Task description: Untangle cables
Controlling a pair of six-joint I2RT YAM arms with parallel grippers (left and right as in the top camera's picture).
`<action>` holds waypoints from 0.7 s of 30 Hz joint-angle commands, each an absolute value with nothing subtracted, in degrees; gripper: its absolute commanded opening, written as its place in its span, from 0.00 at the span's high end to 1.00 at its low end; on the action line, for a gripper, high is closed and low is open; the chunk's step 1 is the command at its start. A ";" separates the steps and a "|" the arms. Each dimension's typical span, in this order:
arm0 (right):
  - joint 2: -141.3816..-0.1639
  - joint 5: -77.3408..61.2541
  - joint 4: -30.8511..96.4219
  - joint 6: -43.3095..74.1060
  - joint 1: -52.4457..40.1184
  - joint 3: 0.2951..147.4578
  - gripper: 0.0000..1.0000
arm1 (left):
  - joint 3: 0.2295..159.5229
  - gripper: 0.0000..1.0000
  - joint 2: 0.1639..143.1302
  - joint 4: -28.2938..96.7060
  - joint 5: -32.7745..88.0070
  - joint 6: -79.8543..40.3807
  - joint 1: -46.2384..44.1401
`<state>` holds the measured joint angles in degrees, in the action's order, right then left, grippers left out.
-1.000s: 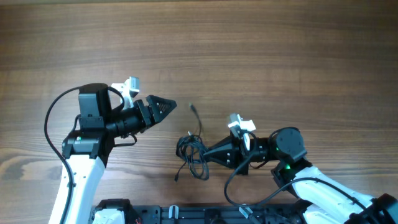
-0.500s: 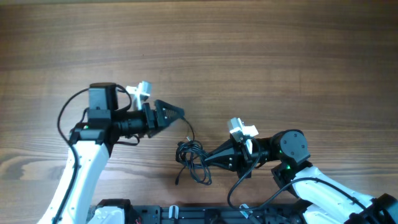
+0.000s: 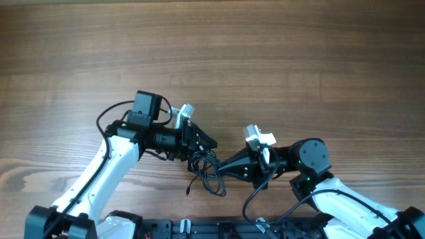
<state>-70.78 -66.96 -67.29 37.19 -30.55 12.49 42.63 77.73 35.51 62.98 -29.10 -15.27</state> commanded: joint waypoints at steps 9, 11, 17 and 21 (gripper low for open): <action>-70.94 -56.18 -63.81 36.25 -30.26 12.75 0.77 | 43.13 0.96 78.13 34.76 45.93 -35.68 -13.34; -70.94 -55.99 -61.58 36.49 -30.26 12.75 0.90 | 43.13 0.96 78.13 33.82 45.95 -35.62 -11.75; -70.96 -55.92 -54.89 22.96 -30.24 12.75 0.96 | 43.16 0.92 77.89 28.23 52.77 -29.67 -7.20; -70.94 -55.86 -56.71 25.87 -30.26 12.75 0.96 | 43.16 0.81 77.89 25.89 59.09 -25.80 -4.27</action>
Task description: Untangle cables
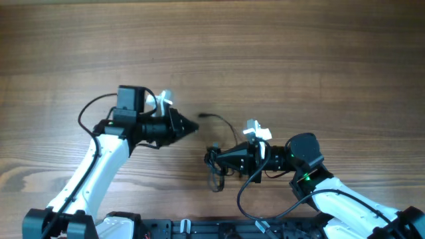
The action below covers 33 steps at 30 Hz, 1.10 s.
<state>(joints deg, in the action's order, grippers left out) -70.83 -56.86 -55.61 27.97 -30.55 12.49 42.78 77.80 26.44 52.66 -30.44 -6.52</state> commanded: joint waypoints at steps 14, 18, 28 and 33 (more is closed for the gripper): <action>-71.16 -49.28 -38.52 26.28 -34.70 12.75 0.00 | 43.16 0.42 77.91 25.96 55.46 -27.11 -3.09; -71.13 -38.87 -38.59 30.20 -33.76 12.75 0.00 | 43.13 0.58 77.91 29.34 55.42 -30.55 -3.16; -71.02 -36.38 -38.65 37.52 -23.42 12.93 0.00 | 43.13 0.69 77.91 48.69 43.81 -28.73 -7.73; -71.02 -39.05 -37.58 37.74 -21.71 12.93 0.00 | 43.16 0.65 77.91 50.48 29.74 -28.18 -18.61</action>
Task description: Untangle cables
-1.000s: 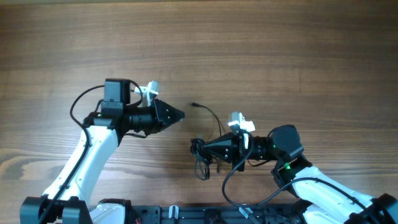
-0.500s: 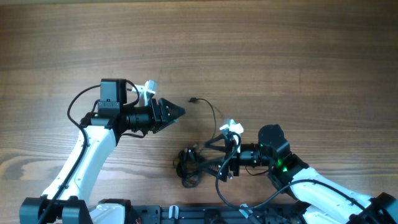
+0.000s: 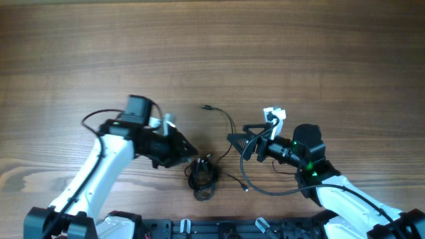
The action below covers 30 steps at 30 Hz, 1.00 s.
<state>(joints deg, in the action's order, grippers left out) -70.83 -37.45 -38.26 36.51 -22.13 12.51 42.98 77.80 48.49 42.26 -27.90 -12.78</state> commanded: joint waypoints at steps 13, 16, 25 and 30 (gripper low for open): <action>-71.05 -38.61 -33.45 37.58 -21.71 12.91 0.00 | 41.80 0.29 78.06 52.53 18.70 -62.17 -34.39; -71.05 -38.63 -33.32 37.58 -21.71 12.91 0.00 | 40.69 0.28 78.46 50.11 14.92 -72.49 -37.91; -71.05 -38.63 -33.32 37.50 -21.71 12.91 0.00 | 34.52 0.55 78.46 47.88 15.14 -82.37 -43.20; -71.05 -39.77 -34.04 38.35 -21.71 12.91 0.00 | 31.66 0.65 78.46 37.67 12.47 -82.94 -45.78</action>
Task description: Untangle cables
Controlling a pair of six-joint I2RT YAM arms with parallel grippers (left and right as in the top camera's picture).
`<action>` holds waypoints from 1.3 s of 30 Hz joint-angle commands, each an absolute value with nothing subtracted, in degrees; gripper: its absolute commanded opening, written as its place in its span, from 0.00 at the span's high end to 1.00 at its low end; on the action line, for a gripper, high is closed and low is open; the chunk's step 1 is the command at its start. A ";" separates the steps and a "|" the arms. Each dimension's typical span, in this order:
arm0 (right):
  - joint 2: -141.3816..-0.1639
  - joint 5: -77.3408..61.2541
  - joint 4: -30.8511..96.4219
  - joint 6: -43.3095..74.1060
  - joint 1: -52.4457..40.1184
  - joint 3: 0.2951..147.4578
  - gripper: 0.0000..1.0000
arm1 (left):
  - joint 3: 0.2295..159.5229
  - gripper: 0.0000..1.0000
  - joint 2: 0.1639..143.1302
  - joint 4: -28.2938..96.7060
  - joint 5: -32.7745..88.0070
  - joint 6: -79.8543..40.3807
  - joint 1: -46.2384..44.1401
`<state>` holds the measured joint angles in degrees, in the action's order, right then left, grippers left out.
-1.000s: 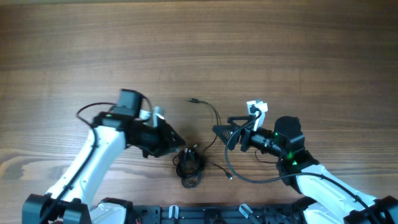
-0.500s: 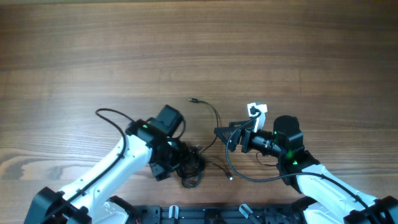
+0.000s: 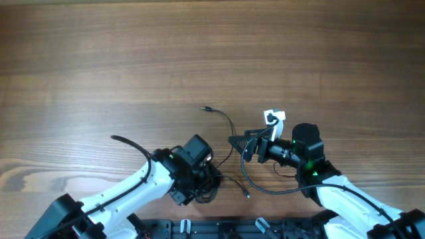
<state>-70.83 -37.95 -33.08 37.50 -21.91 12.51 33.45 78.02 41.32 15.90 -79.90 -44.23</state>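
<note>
A tangle of thin black cables (image 3: pixel 207 187) lies near the table's front edge. One strand (image 3: pixel 230 125) rises from it and curves back to a small plug (image 3: pixel 206 107). Another loose end (image 3: pixel 246 194) lies to the tangle's right. My right gripper (image 3: pixel 232 141) points left with its fingers closed to a tip on the rising strand. My left gripper (image 3: pixel 204 180) is down on top of the tangle. Its wrist and camera cover the fingers, so how they stand is hidden.
The brown wooden table (image 3: pixel 212 53) stretches away behind both arms. A black rail (image 3: pixel 219 229) runs along the front edge, just behind the tangle. The right arm's own thick cable (image 3: pixel 265 191) loops low beside the loose end.
My left arm has folded in, so its gripper went from the tangle's left side to right on top of it. The right gripper and the rising strand are where they were.
Both grippers first met at the tangle. Then the left one was drawn back to the left while the right stayed at the bundle. Later the right gripper was up and to the right with a strand stretched out, and the left is now on the tangle.
</note>
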 commanded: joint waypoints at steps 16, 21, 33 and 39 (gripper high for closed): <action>-71.02 -52.64 -43.24 45.45 -21.76 12.86 0.17 | 38.30 0.96 62.76 33.91 5.67 -44.29 -33.98; -71.05 -51.27 -45.39 44.95 -22.72 12.86 0.23 | 38.59 0.96 52.51 33.17 5.76 -37.80 -32.29; -71.05 -39.09 -53.78 44.97 -30.22 13.06 0.29 | 38.59 0.96 46.04 34.11 6.11 -29.71 -32.40; -71.05 -38.96 -55.29 44.99 -30.20 13.13 0.30 | 38.59 0.96 46.78 34.11 6.00 -29.74 -32.40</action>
